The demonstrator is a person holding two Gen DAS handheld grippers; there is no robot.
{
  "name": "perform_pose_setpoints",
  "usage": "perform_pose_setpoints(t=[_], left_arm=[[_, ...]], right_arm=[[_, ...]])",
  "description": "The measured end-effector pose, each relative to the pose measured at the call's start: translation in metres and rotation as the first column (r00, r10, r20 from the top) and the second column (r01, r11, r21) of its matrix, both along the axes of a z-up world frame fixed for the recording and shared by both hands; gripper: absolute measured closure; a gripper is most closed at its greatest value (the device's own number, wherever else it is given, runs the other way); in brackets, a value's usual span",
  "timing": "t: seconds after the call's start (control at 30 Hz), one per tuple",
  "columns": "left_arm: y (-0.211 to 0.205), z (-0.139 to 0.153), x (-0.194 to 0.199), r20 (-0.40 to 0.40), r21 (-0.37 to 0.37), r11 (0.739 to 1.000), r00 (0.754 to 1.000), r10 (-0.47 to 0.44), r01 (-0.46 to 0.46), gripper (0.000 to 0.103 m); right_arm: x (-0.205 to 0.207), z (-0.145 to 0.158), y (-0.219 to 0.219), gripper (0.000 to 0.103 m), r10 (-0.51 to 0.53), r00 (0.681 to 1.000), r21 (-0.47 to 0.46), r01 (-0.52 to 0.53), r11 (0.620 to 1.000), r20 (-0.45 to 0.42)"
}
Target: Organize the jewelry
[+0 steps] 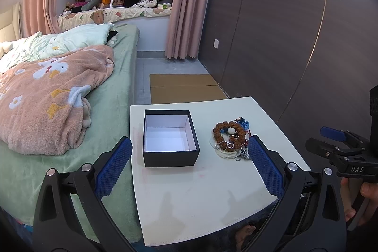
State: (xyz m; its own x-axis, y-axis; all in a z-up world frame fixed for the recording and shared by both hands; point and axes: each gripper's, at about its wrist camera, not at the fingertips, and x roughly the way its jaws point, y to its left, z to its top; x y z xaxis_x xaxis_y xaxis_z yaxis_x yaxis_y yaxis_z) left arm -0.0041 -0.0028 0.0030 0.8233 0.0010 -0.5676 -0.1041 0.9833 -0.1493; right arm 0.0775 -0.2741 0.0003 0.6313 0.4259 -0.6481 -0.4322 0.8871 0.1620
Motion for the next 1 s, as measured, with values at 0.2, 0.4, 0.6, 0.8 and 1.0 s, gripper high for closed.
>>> perform_pose_setpoints(t=[0.2,0.4,0.6,0.8,1.0], left_arm=[[-0.0015,-0.0005,0.0013,-0.003,0.001,1.000,1.000,0.001,-0.001,0.005],[-0.0021,0.0006,0.0003,-0.001,0.000,1.000,1.000,0.001,-0.001,0.005],[-0.0061,0.0016,0.0021,-0.001,0.000,1.000,1.000,0.001,-0.001,0.005],[-0.0018,0.0010,0.0004,-0.005,0.001,1.000,1.000,-0.002,0.002,0.005],[-0.0033,0.0009,0.0009,-0.004,-0.001,1.000,1.000,-0.002,0.002,0.005]], right_arm=[[0.0004,0.0004,-0.0004,0.008,0.000,1.000,0.002,0.000,1.000,0.000],[0.0002,-0.0007,0.0011,0.008,-0.001,1.000,0.001,0.001,1.000,0.001],[-0.0009,0.0004,0.0000,0.008,-0.003,1.000,0.001,0.003,1.000,0.003],[-0.0003,-0.0002,0.0015,0.008,-0.005,1.000,0.005,0.005,1.000,0.001],[-0.0006,-0.0001,0.0012,0.008,-0.006,1.000,0.005,0.006,1.000,-0.001]])
